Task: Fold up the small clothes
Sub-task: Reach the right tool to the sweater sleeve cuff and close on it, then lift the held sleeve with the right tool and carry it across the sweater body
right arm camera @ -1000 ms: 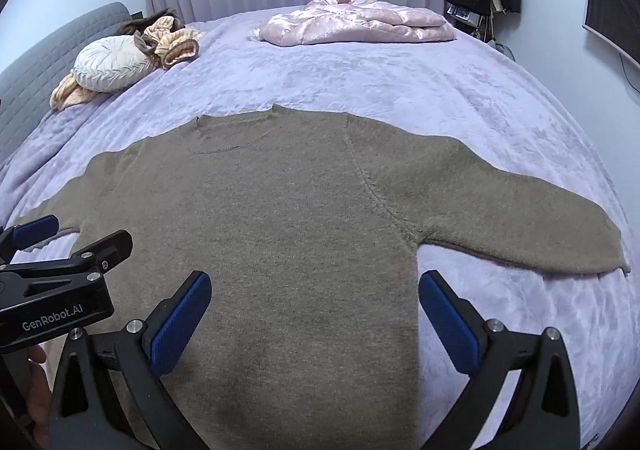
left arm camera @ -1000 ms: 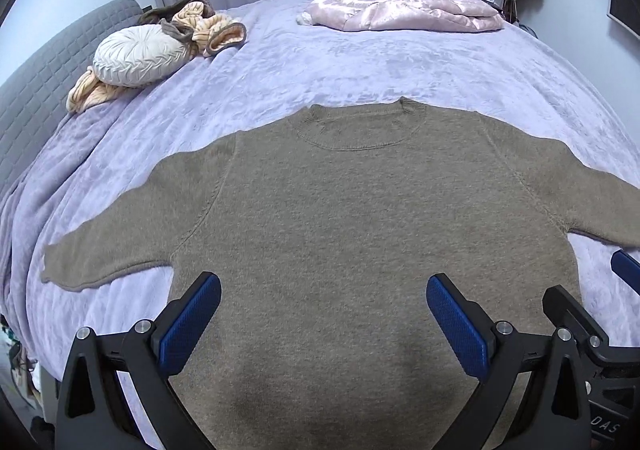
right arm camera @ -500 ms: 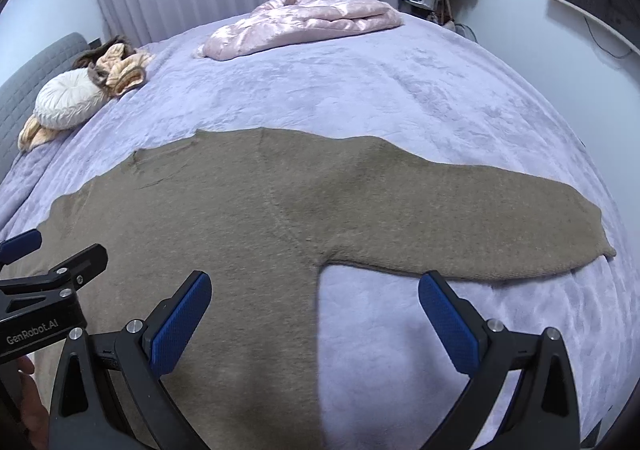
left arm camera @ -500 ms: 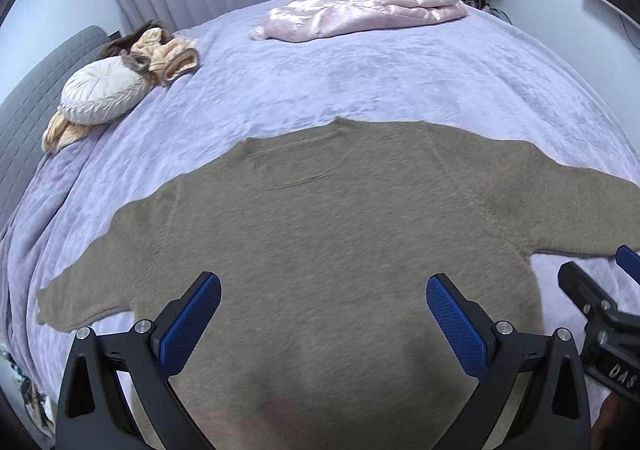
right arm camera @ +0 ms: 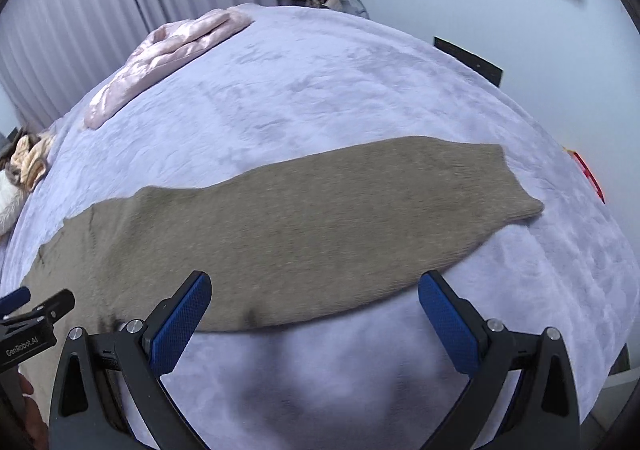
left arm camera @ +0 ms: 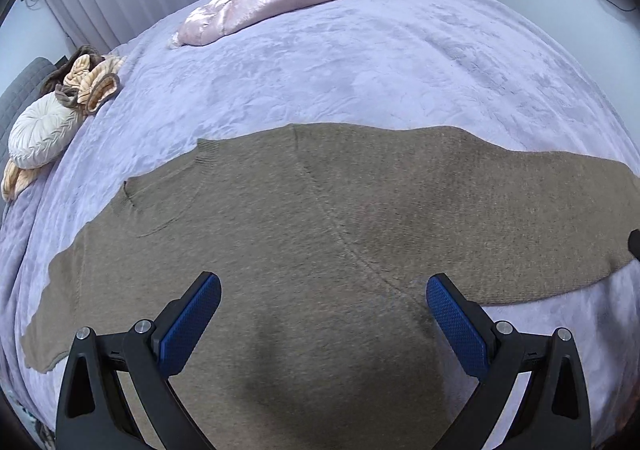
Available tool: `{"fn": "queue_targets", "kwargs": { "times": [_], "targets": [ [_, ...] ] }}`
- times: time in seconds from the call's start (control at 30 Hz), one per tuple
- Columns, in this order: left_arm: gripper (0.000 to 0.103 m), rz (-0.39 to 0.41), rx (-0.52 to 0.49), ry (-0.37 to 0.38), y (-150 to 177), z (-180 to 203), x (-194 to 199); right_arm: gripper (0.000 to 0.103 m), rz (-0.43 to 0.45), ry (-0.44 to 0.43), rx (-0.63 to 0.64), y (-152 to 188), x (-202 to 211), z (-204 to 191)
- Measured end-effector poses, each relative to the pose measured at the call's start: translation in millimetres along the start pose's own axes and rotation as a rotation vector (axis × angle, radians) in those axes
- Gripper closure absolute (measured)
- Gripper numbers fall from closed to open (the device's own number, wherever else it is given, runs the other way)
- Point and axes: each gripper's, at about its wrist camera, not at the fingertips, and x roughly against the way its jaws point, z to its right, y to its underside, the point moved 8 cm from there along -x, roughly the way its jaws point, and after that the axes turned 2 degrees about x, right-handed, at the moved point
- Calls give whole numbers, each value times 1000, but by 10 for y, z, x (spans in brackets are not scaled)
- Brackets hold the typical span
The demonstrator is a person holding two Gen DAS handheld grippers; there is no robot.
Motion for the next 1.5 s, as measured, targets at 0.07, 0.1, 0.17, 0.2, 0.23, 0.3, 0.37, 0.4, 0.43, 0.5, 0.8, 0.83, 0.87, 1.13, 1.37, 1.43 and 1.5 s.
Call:
{"fn": "queue_targets", "kwargs": {
  "times": [0.07,0.1,0.17,0.2,0.23,0.3,0.37,0.4,0.43,0.5,0.8,0.83,0.87,1.13,1.37,1.43,1.5],
  "targets": [
    [0,-12,-8,5,16,86,-60,0,1,-6,-81,-49,-22,346],
    [0,-21,-11,6,25,127,-104,0,-12,-15,-105,-63,-69,459],
    [0,-41,-6,8,19,188,-190,2,-25,-59,-144,-121,-190,604],
    [0,-50,2,14,10,216,-228,2,-14,-93,-157,-169,-239,640],
    [0,-55,11,21,-8,237,-255,3,-4,-117,-165,-221,-289,658],
    [0,-57,31,27,-50,245,-288,19,9,-137,-163,-335,-383,673],
    [0,-53,51,13,-106,197,-315,34,21,-182,-166,-439,-454,667],
    [0,-53,64,10,-137,161,-335,50,25,-210,-174,-484,-491,644],
    [0,-57,79,8,-166,118,-359,60,26,-221,-181,-515,-509,655],
    [0,-67,113,2,-219,24,-420,97,50,-233,-204,-585,-487,714],
    [0,-126,112,-7,-259,196,-764,98,165,-115,-123,-544,-233,851],
    [0,-125,102,-16,-262,226,-780,98,147,-109,-120,-529,-285,852],
    [0,-126,90,-24,-263,255,-797,98,142,-111,-125,-519,-303,872],
    [0,-66,97,46,-279,383,-550,84,98,-99,-111,-512,-315,875],
    [0,-138,12,16,-165,671,-744,79,93,-249,-331,-425,-403,1296],
    [0,-142,10,8,-174,696,-748,97,82,-236,-325,-417,-414,1312],
    [0,-138,-34,-18,-190,737,-741,97,103,-185,-271,-458,-310,1236]
  ]
}}
